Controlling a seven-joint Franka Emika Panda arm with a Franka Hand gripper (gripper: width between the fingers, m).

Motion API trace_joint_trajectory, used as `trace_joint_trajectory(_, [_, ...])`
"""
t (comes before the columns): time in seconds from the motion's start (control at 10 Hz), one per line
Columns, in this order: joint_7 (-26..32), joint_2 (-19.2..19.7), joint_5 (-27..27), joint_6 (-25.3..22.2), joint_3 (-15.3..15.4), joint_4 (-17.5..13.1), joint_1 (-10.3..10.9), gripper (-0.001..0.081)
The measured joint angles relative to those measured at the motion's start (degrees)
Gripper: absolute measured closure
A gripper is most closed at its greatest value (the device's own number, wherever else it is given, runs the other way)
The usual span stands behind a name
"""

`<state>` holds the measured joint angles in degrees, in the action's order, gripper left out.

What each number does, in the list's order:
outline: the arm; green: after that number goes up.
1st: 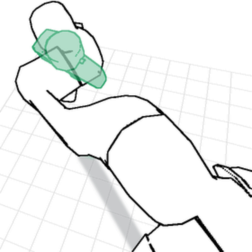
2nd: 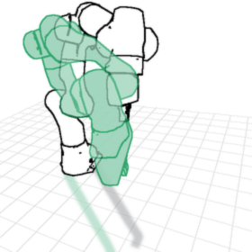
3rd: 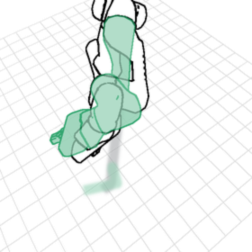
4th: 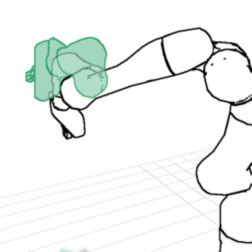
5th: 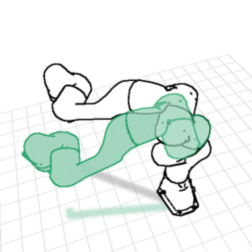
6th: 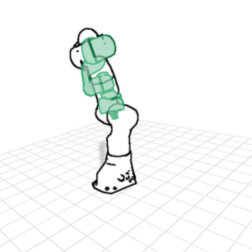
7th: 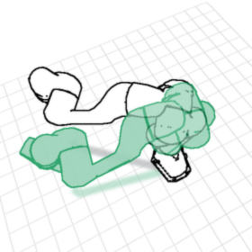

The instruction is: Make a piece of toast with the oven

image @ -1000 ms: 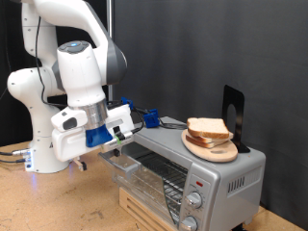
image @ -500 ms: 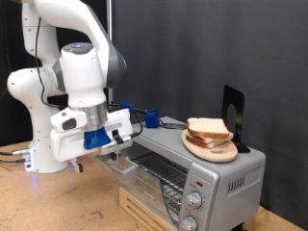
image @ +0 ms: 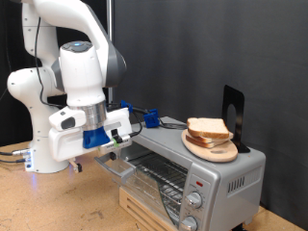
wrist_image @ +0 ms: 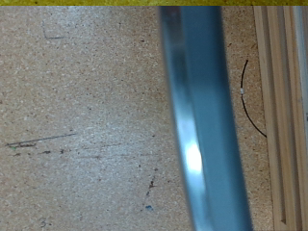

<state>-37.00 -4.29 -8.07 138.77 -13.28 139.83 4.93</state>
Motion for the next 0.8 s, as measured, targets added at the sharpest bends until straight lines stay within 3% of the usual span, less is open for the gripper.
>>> trace_joint_trajectory(0.3, [-2.4, 0.7, 3.1, 0.6, -0.2, 0.0, -0.7, -0.0002])
trace_joint_trajectory(0.6, [-12.1, 5.1, 11.5, 5.6, 0.2, 0.1, -0.6, -0.0002])
trace_joint_trajectory(0.8, [-11.5, 7.5, 10.6, 8.4, 0.5, 0.3, -0.6, -0.0002])
